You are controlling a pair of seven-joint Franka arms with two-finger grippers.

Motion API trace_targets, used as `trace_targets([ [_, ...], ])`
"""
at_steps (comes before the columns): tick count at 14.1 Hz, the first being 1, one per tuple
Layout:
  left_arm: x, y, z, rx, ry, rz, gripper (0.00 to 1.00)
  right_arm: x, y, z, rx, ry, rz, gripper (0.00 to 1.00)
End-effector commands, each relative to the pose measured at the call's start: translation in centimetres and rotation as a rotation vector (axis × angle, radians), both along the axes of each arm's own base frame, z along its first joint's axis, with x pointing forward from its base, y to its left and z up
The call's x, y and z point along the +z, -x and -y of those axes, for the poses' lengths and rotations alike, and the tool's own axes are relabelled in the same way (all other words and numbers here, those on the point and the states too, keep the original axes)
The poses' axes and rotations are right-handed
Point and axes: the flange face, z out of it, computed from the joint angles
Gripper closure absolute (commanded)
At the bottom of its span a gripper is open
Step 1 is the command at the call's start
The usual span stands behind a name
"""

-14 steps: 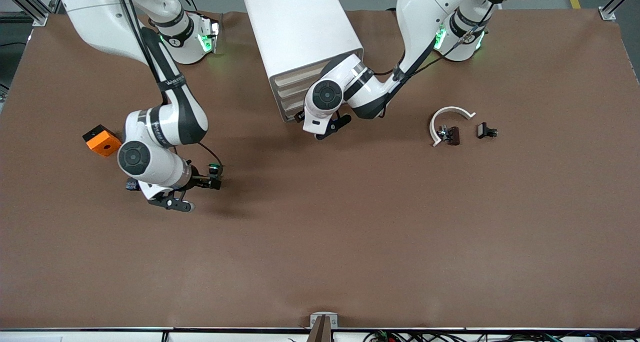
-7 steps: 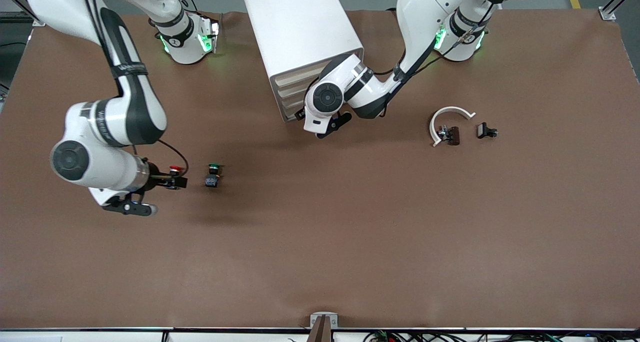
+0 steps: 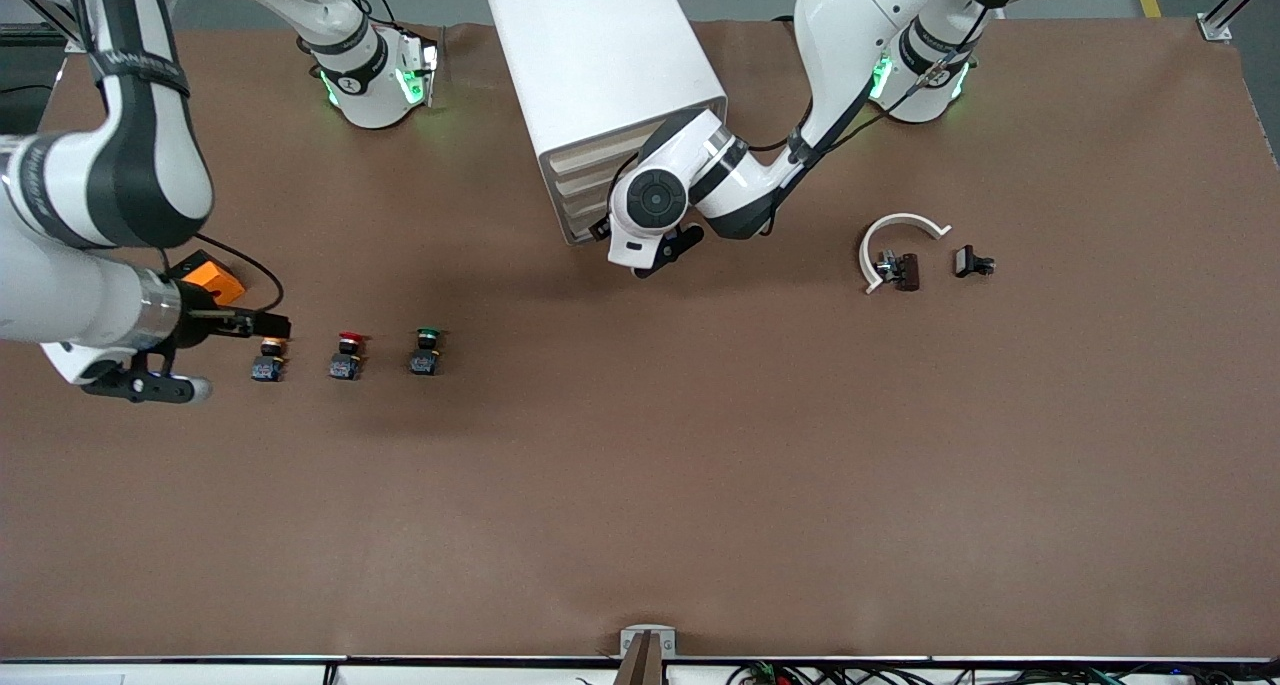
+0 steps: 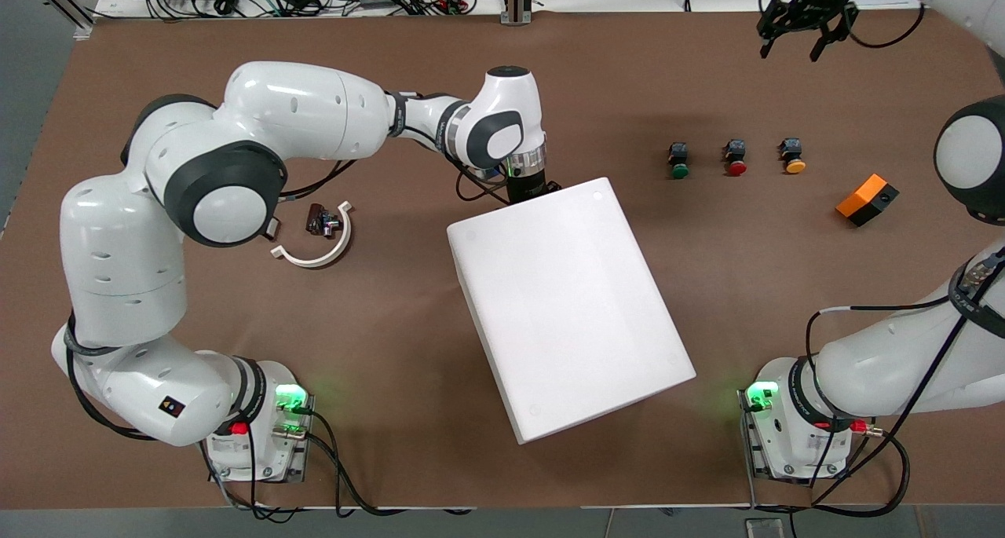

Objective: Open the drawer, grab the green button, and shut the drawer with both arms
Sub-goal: 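Set the green button beside the red button while the left gripper closes the drawer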

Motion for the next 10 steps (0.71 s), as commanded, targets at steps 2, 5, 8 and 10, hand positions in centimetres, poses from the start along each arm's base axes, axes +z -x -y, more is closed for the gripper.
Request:
trace_targets([
  [2, 0.7, -3.3, -0.1, 0.036, 0.019, 0.013, 0.0, 5.9, 0.4, 1.3, 0.033, 0.001, 0.0, 0.0],
  [5, 1.0, -7.0, -2.3, 0.038, -0.018, 0.105, 0.0, 7.3, 0.7, 1.7, 0.007, 0.007, 0.01, 0.0],
  [8, 1.3, -10.1, -5.1, 0.013, -0.062, 0.188, 0.0, 11.7, 0.6, 2.7, -0.006, 0.017, 0.068, 0.0],
  [10, 1.5, -11.9, -6.9, -0.024, -0.09, 0.243, 0.0, 13.0, 0.6, 4.6, -0.031, 0.01, 0.093, 0.0],
])
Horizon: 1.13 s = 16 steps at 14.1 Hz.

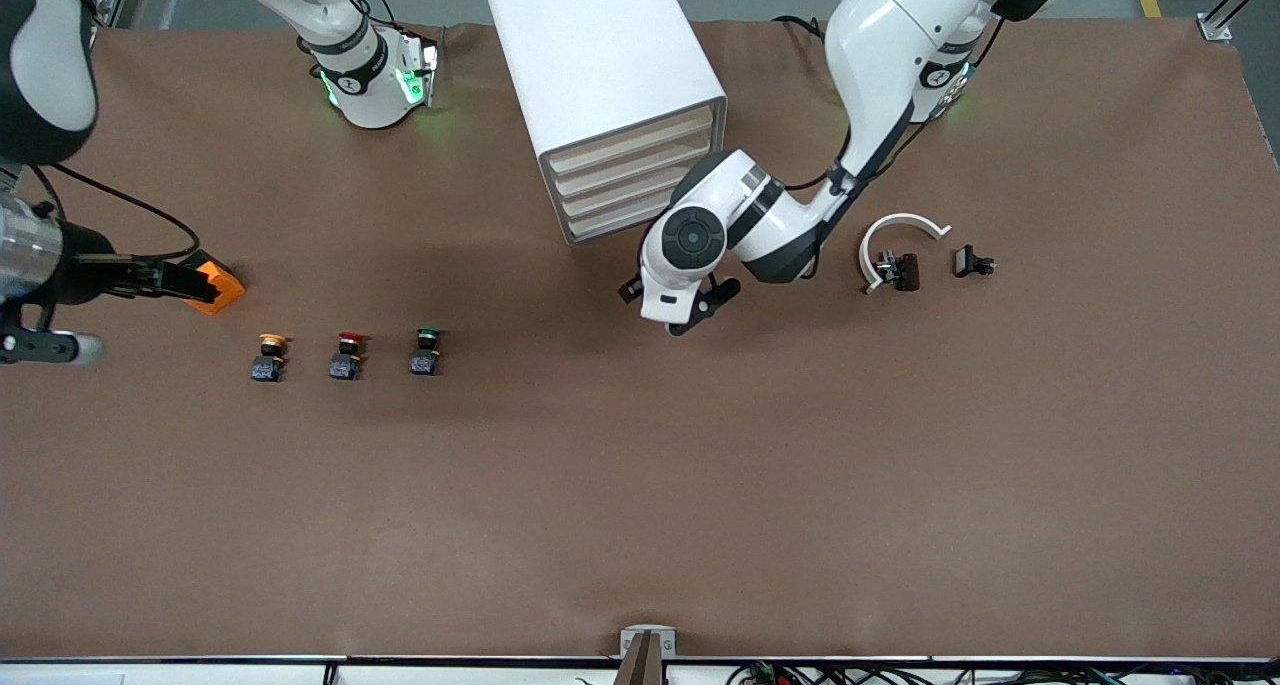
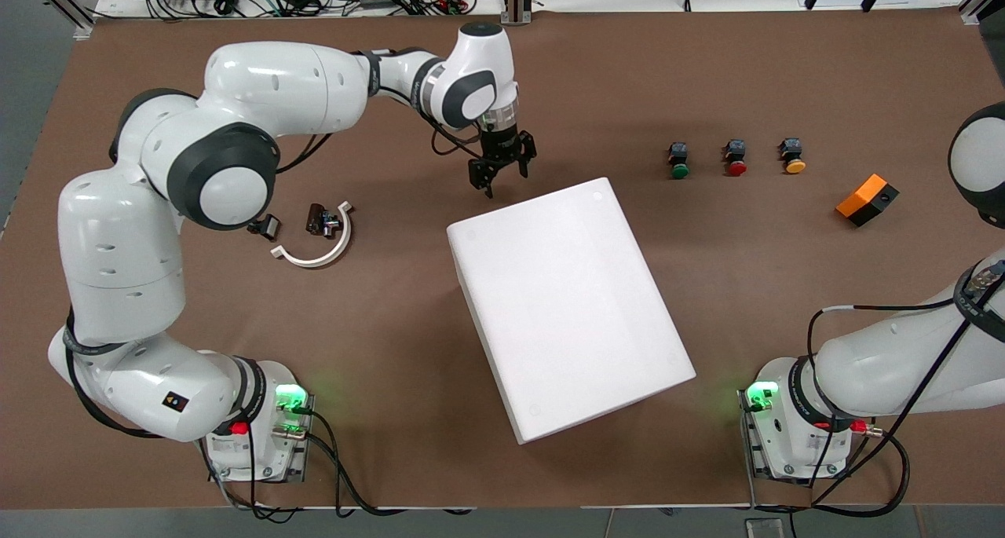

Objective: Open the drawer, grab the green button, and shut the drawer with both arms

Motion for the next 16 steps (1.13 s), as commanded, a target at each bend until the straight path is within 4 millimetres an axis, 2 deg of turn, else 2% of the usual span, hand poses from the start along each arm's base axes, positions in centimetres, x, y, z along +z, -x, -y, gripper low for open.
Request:
trace_targets([
  [1, 0.5, -2.9, -2.7, -0.037, -0.027, 0.044, 0.0, 2.3, 0.1, 2.0, -0.033, 0.002, 0.028, 0.0],
  [4, 2.4, -6.2, -6.8, -0.015, -0.007, 0.071, 0.0, 2.6, 0.7, 2.4, -0.058, -0.009, 0.007, 0.0],
  [5, 3.6, -6.5, -7.4, -0.028, -0.009, 0.082, 0.0, 3.1, 1.4, 2.5, -0.066, -0.012, -0.009, 0.0],
  [6, 3.9, -6.5, -8.2, -0.066, -0.03, 0.054, 0.0, 3.4, 1.5, 2.5, -0.068, -0.01, 0.0, 0.0],
  [8, 4.9, -8.9, -12.9, -0.118, -0.059, 0.054, 0.0, 5.1, 2.3, 2.5, -0.052, -0.003, 0.029, 0.0],
  [12, 6.9, -11.0, -18.1, -0.171, -0.064, 0.063, 0.0, 5.7, 2.6, 2.5, 0.016, -0.018, 0.04, 0.0],
  [13, 7.8, -11.3, -19.4, -0.177, -0.067, 0.062, 0.0, 7.3, 3.7, 2.9, 0.009, -0.022, 0.063, 0.0],
  [16, 10.2, -12.0, -23.2, -0.243, -0.063, 0.043, 0.0, 8.4, 5.7, 3.0, -0.014, -0.019, 0.067, 0.0],
])
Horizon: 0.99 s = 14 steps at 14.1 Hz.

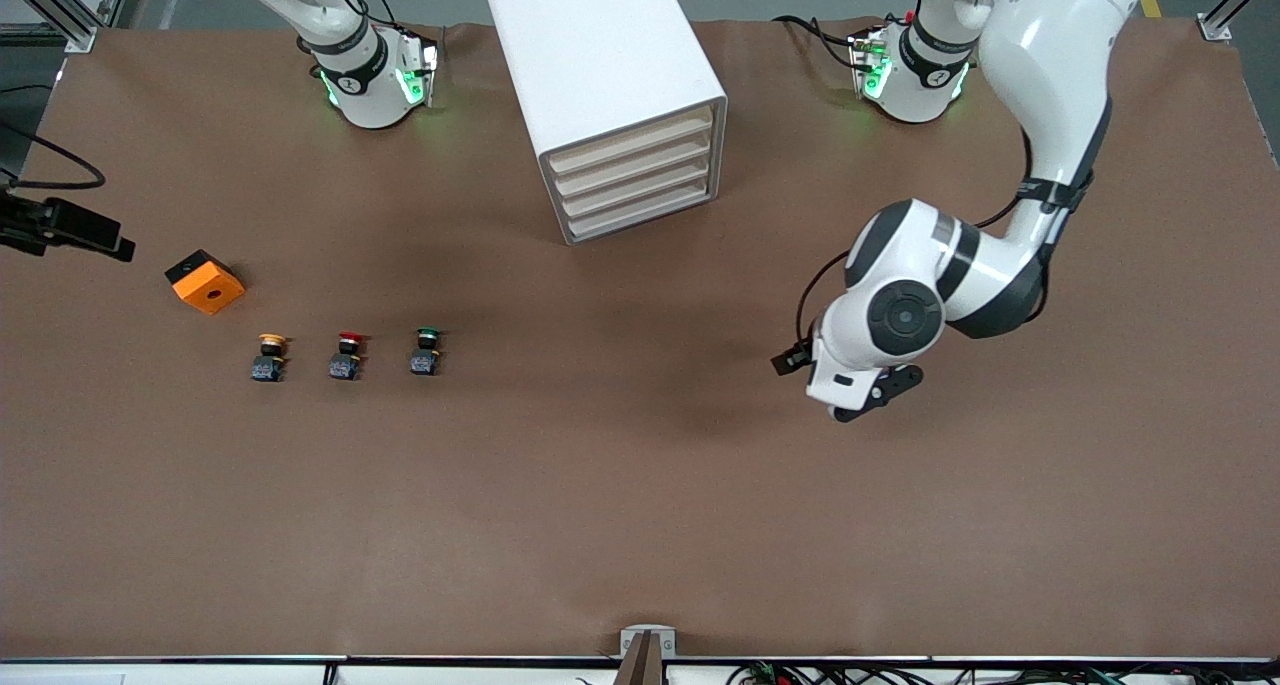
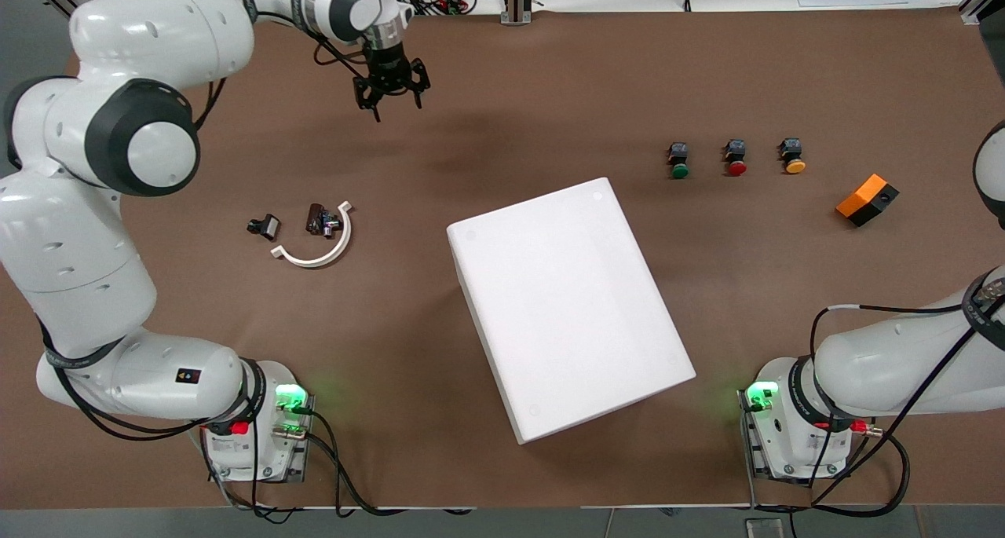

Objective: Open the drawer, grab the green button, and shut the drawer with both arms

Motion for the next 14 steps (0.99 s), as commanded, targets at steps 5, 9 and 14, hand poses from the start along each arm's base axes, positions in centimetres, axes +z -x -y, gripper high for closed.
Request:
trace_targets([
  [5, 6.6, 0.8, -8.3, -0.161, -0.008, 0.015, 0.0, 2.9, 4.2, 0.4, -0.032, -0.008, 0.013, 0.0],
  [9, 8.6, 2.7, -10.5, -0.255, -0.021, 0.026, 0.0, 2.7, 3.9, -0.2, -0.052, 0.003, 0.013, 0.0],
  [14, 9.8, 4.4, -14.5, -0.341, -0.037, 0.021, 0.0, 1.6, 4.1, 0.1, -0.073, -0.005, 0.002, 0.0],
])
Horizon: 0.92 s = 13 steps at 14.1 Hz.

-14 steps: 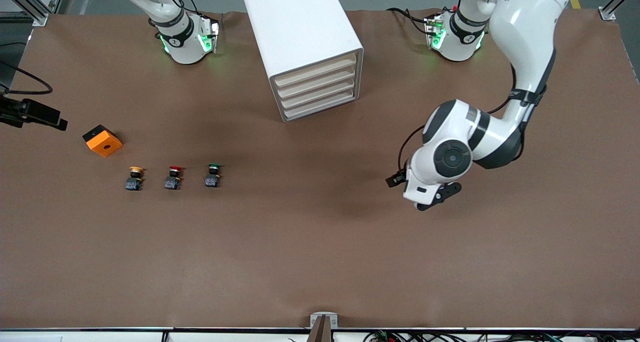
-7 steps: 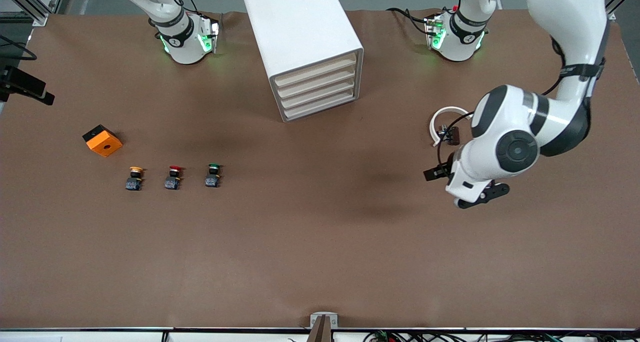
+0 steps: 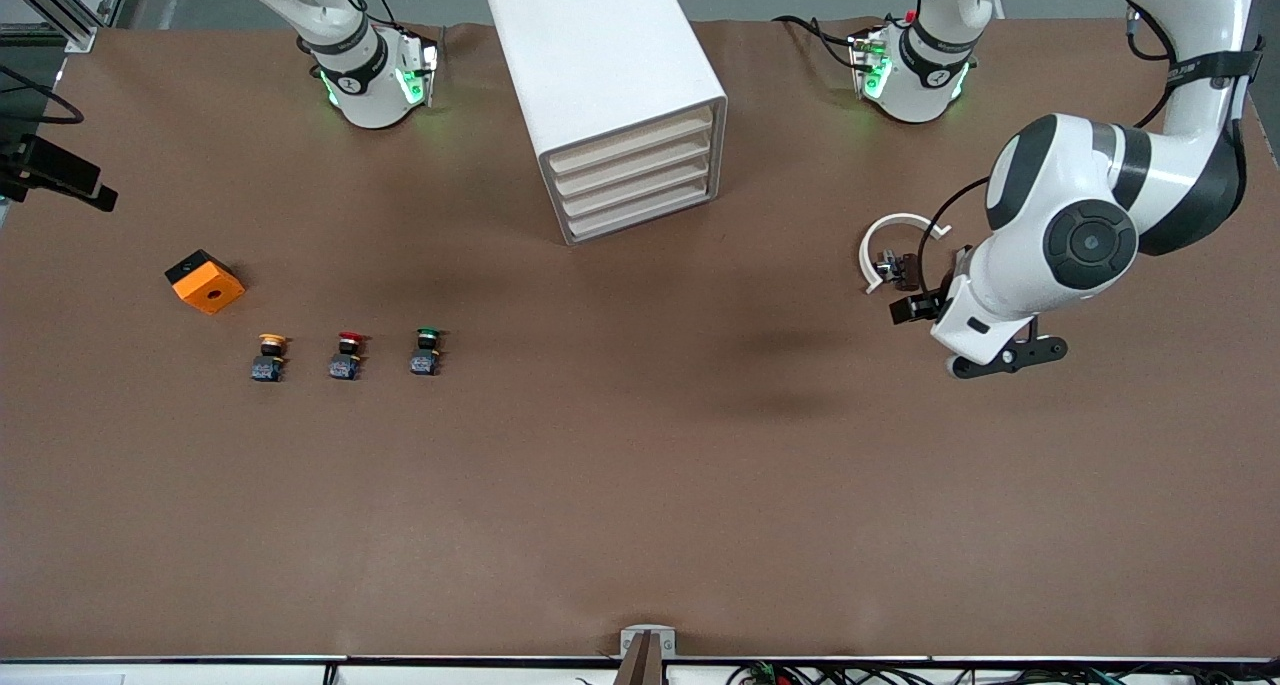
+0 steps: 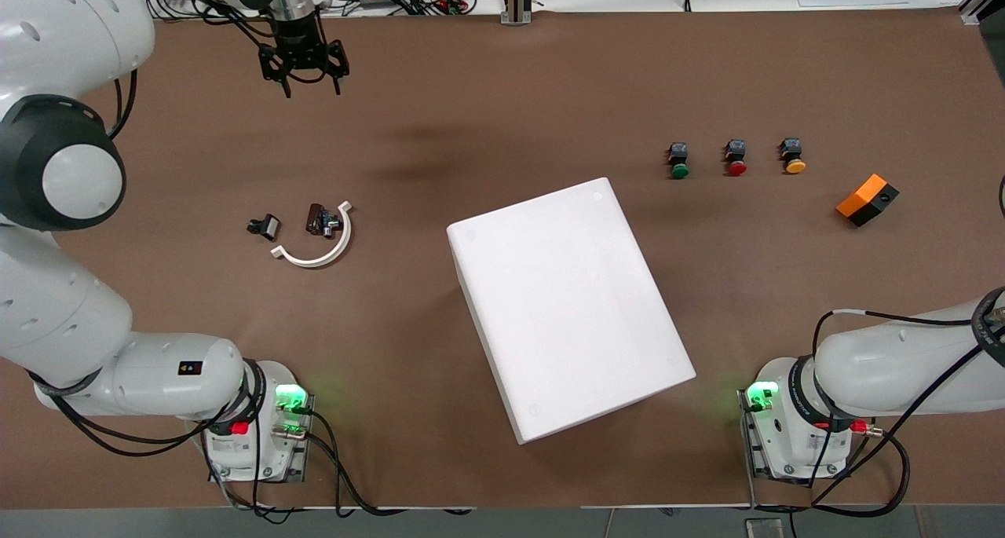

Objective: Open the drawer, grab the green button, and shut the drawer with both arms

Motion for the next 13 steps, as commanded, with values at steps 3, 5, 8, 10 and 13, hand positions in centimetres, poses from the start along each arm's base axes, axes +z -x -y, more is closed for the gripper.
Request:
trace_targets([
  [3, 2.3, 2.5, -5.5, -0.105, 0.001, 0.01, 0.0, -0.8, 1.9, 0.2, -0.025, -0.008, 0.02, 0.0],
  [5, 3.6, 2.9, -7.7, -0.132, 0.034, 0.024, 0.0, -1.7, 4.1, 0.2, -0.029, -0.01, 0.063, 0.0],
  [8, 5.2, 4.0, -10.3, -0.18, 0.057, 0.041, 0.0, -1.7, 4.6, 0.2, -0.026, -0.01, 0.069, 0.0],
  [10, 7.1, 4.7, -11.3, -0.168, 0.057, 0.07, 0.0, -1.1, 4.5, 0.0, -0.015, -0.01, 0.076, 0.0],
  [13, 9.7, 5.8, -11.5, -0.187, 0.06, 0.093, 0.0, -1.0, 4.5, -0.3, -0.007, 0.001, 0.081, 0.0],
])
